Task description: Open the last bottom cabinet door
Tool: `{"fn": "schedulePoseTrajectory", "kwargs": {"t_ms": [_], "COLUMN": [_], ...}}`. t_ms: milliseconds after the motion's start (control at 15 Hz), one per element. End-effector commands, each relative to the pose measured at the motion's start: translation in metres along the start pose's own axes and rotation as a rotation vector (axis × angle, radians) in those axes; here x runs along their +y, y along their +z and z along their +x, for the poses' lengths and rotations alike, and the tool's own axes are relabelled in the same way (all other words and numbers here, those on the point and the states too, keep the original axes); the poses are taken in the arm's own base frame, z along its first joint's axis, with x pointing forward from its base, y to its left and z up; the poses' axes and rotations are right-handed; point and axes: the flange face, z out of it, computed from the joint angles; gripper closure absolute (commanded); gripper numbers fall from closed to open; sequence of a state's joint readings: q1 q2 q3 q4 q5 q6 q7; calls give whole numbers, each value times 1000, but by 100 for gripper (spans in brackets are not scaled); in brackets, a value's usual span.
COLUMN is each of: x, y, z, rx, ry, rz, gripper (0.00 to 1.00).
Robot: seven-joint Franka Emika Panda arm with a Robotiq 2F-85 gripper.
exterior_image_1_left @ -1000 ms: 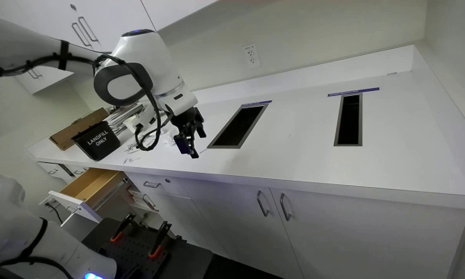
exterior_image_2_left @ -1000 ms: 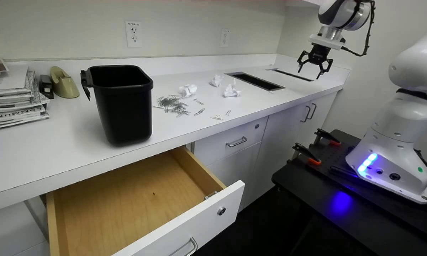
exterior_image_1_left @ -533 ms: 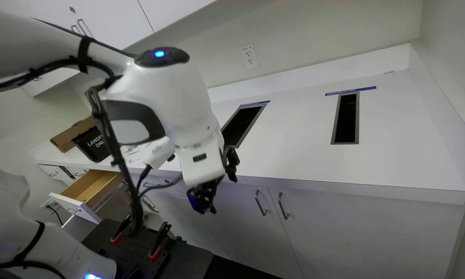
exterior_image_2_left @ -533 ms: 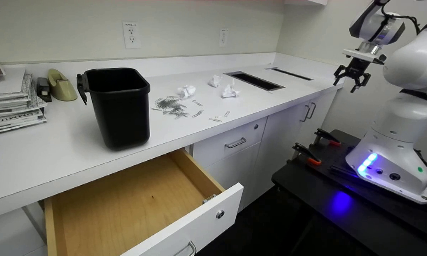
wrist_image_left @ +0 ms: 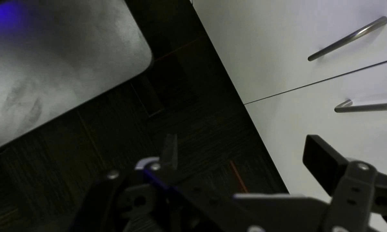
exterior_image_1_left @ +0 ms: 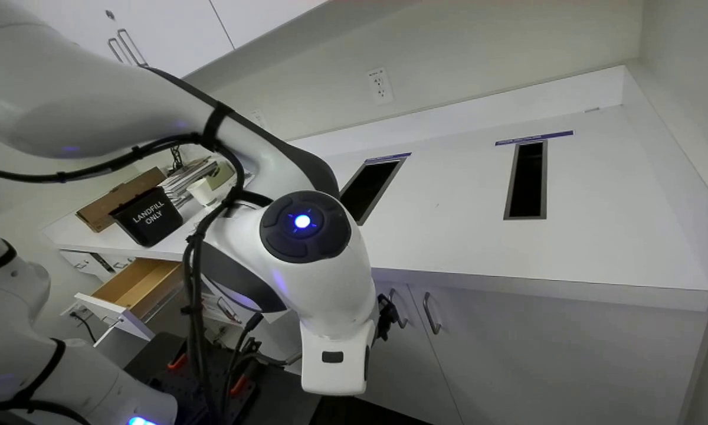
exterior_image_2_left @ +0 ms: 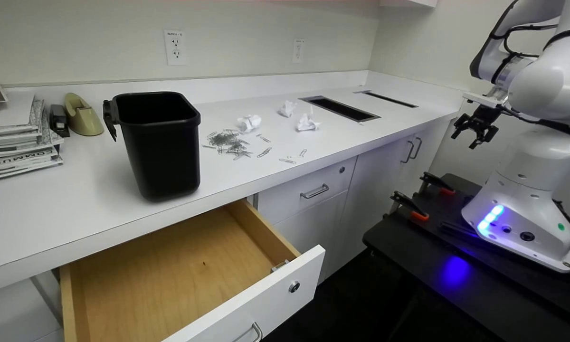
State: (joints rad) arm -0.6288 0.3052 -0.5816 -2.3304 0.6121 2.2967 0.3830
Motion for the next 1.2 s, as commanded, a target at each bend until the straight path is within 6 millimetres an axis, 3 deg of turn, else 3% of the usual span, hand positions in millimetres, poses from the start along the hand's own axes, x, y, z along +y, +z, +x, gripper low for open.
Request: {"fn": "schedulePoseTrajectory", "kwargs": {"t_ms": [0,533,867,1133], "x": [-2,-15,-2,12], "y": [-1,-4,5,27], "z": [0,44,78,95], "rx": [0,-127,-369,-534], "ry": [-2,386,497,575], "rz": [0,105,150,226], "gripper": [0,0,0,0]}}
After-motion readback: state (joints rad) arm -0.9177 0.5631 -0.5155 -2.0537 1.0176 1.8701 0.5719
